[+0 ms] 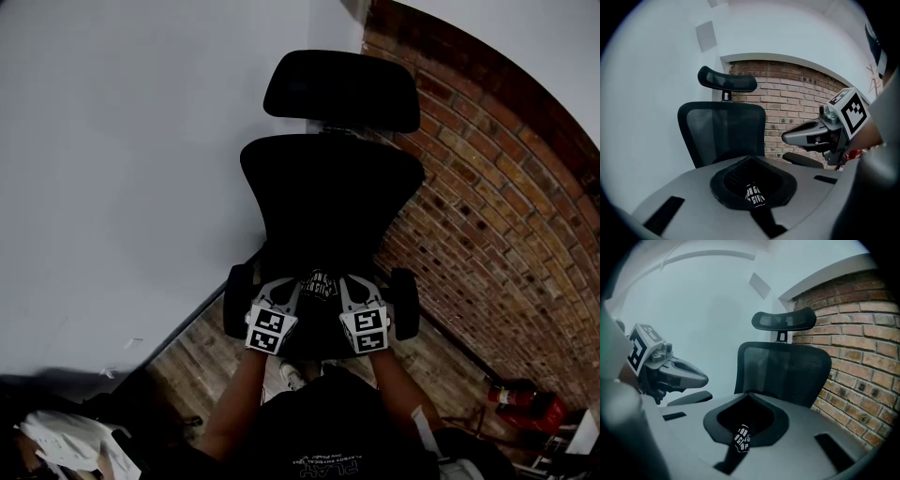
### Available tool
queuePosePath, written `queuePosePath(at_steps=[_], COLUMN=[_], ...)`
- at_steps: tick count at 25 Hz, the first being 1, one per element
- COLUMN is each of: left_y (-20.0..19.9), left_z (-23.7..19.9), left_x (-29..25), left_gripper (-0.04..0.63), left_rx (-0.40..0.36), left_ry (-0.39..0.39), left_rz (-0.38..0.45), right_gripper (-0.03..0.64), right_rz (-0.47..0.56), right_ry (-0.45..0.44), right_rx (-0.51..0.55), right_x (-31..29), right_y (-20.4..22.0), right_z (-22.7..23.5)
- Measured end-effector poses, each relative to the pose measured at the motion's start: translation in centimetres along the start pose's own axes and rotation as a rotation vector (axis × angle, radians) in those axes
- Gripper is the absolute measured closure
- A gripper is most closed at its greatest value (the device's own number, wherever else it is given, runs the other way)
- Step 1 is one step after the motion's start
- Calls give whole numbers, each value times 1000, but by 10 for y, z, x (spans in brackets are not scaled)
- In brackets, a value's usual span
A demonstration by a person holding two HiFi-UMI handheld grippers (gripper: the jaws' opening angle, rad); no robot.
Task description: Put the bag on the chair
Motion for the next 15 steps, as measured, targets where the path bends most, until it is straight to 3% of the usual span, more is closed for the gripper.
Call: queuePosePath(at_steps=[7,15], left_y=[-12,-11], left_z=[-6,-4], left_x=[12,21], left_gripper=[584,584], left_rx=[-49,-34], left_ry=[-36,-22], left_rz=[39,50], right_gripper=[598,598], right_rz=[-7,-8], right_ry=[-12,-5], right_rx=[-13,-22], right_x=[1,2], right_y=[-1,2], right_z=[4,1])
Point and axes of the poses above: the fingertips, and each gripper's own axes: x backward along the fingers, z to its right, y out of its underside, the point moved 7 cm from there along x, backward along the fingers, and after that the axes turned 15 degrees about -x, right-handed, at the moved point
